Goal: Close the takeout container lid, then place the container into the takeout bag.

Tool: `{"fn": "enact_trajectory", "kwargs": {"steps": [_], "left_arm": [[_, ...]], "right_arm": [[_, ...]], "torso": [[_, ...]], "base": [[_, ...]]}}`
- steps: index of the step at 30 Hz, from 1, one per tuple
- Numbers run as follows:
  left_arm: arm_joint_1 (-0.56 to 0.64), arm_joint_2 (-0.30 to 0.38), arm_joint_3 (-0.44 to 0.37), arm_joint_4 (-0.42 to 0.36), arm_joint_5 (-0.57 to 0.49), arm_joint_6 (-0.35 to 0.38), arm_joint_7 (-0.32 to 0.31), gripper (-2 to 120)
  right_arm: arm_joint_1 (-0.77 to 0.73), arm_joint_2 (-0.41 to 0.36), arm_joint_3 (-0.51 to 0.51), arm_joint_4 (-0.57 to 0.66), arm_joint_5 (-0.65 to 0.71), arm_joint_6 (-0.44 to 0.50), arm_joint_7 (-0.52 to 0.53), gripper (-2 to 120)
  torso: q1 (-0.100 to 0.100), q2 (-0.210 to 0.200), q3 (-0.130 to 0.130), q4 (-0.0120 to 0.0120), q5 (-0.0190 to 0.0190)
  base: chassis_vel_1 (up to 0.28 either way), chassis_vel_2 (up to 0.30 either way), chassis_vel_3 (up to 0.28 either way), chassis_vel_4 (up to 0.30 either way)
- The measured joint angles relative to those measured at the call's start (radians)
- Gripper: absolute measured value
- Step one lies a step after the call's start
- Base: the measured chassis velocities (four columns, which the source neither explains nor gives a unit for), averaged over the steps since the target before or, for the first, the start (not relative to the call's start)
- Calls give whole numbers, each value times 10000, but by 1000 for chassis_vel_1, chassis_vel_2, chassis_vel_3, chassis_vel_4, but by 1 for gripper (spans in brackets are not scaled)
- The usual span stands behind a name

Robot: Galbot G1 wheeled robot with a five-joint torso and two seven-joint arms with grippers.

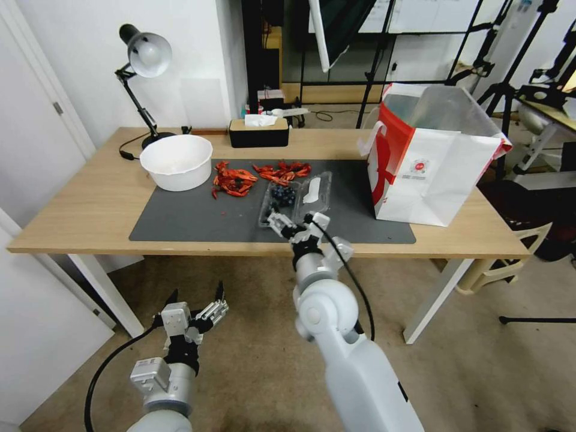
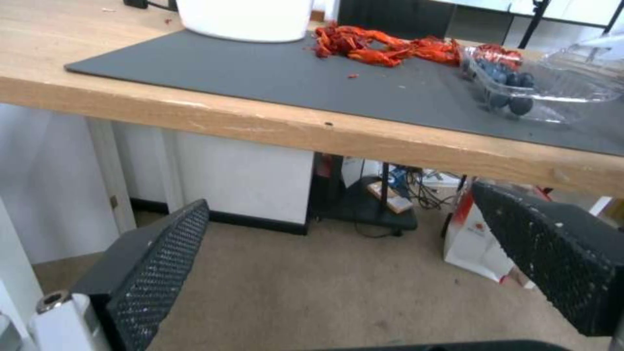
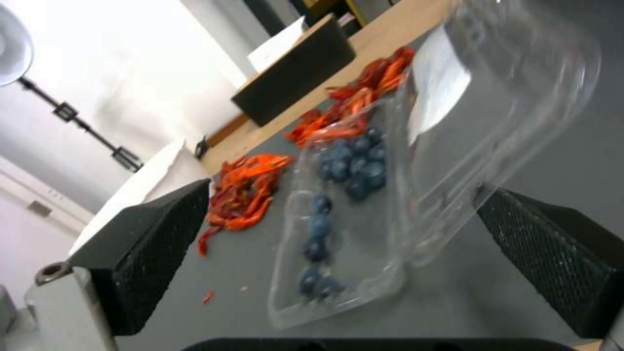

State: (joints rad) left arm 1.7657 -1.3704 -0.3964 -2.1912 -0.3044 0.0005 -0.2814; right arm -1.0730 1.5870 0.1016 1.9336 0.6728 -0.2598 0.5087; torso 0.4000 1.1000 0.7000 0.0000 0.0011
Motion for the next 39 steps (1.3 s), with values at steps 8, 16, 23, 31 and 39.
{"fn": "enact_trajectory", "kwargs": {"steps": [8, 16, 23, 31, 39], "left_arm": [[33, -17, 21, 50, 42, -51, -35, 100], [57, -36, 30, 72, 51, -93, -85, 100], [86, -38, 35, 27, 47, -125, -111, 100], [60, -11, 52, -18, 20, -147, -68, 100], [18, 100, 44, -145, -194, -260, 332, 100]], "right_arm": [[-50, -182, 449, 109, 411, -41, 35, 100], [-171, -375, 909, 239, 824, -101, 88, 100], [-911, -688, 960, 930, 1007, -377, 290, 100], [-2365, -1705, 1228, 2500, 845, -526, 198, 100], [-3822, -3459, 2023, 3233, -2421, 1572, -1770, 100]], "torso": [[0, 0, 0, 0, -5], [0, 0, 0, -1, -10], [0, 0, 0, -1, -10], [-3, 0, -1, -2, -11], [-3, 1, -1, -2, -11]], "base": [[0, 0, 0, 0], [0, 0, 0, 0], [0, 0, 0, 0], [0, 0, 0, 0], [0, 0, 0, 0]]}}
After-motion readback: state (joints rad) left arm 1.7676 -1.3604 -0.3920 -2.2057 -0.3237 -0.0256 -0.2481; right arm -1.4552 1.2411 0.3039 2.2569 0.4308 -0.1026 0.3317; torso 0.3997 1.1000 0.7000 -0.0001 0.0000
